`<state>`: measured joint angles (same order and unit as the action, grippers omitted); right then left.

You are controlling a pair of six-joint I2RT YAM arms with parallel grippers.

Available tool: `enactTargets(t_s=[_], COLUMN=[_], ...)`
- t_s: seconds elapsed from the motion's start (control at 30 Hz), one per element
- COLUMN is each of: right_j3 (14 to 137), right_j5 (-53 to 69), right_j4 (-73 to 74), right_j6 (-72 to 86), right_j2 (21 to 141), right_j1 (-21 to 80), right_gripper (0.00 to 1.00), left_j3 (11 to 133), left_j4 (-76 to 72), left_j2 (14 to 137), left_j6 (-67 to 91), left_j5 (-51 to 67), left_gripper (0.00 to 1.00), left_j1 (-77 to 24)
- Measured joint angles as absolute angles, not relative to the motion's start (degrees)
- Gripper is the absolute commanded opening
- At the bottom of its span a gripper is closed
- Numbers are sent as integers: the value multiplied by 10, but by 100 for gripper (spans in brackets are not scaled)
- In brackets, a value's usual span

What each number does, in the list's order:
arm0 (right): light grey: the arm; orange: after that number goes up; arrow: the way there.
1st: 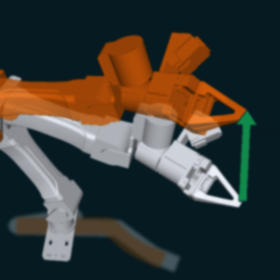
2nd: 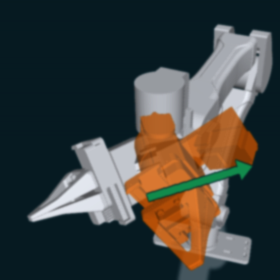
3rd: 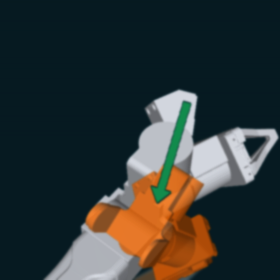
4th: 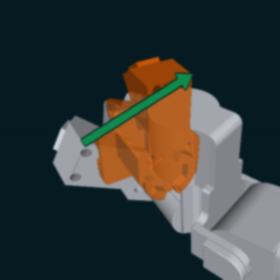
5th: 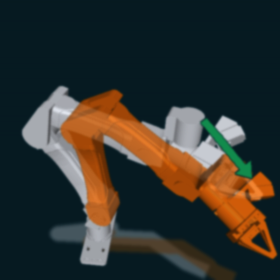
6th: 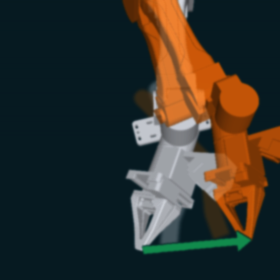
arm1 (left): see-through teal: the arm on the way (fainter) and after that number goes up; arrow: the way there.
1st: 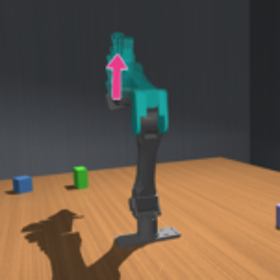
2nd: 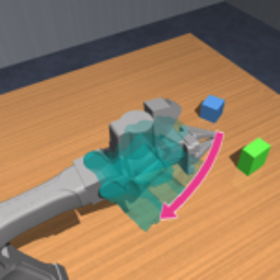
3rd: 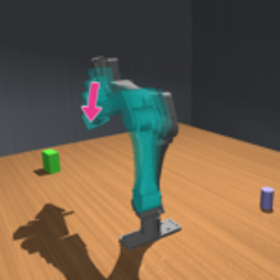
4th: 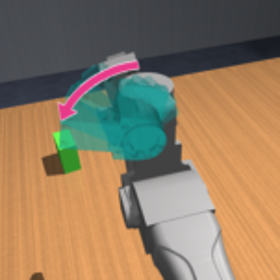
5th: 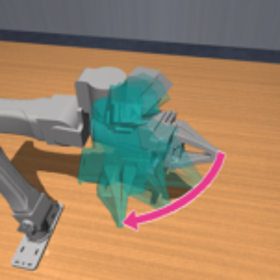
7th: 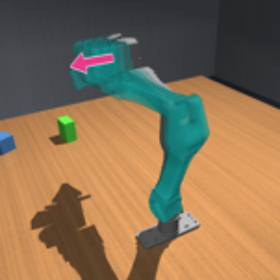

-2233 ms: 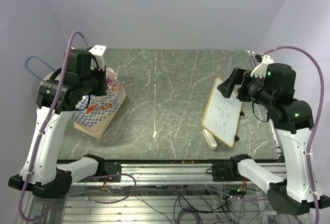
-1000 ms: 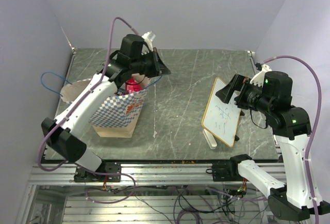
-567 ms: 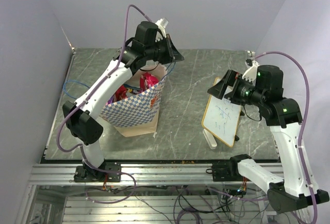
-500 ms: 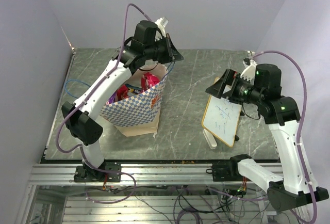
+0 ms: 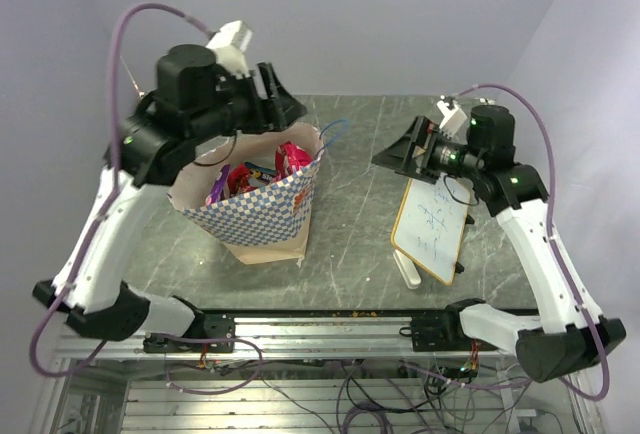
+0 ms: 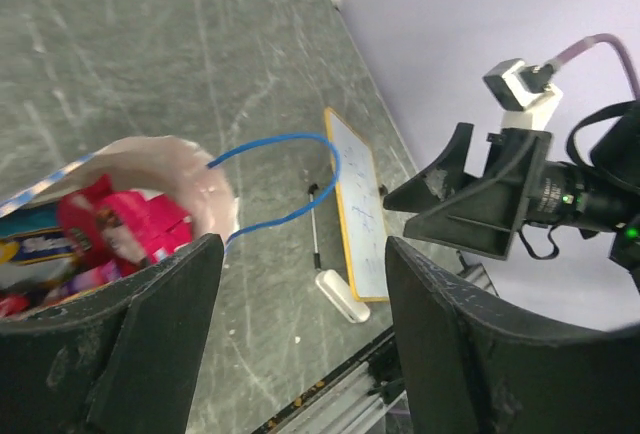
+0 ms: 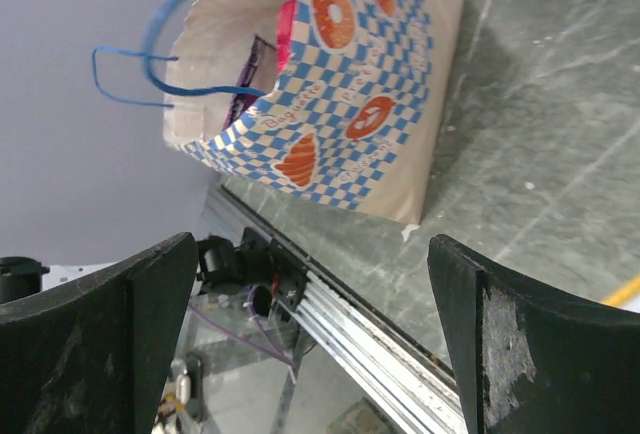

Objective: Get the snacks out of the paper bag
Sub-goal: Move the paper bag to the center of the board, then adjust the paper bag at the center of the board.

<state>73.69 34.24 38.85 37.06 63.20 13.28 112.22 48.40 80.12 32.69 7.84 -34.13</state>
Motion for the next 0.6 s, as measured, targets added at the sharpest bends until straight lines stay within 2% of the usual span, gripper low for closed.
enactTargets(t_s=[0.23,0.43,0.6], right_j3=[767,799,799], right_j5=[325,264,201], right_j4=[310,244,196], right_j6=[407,435,440], right_j2=[726,787,792], right_j1=[254,344,358], right_gripper=[92,91,74], left_j3=[1150,1130,1078], left_j4=[597,677,707], left_j2=[719,653,579], left_j6=[298,316,356], left_j5=[-52,-196,-284], left_gripper=[77,69,65], left_j1=[-339,-338,-338])
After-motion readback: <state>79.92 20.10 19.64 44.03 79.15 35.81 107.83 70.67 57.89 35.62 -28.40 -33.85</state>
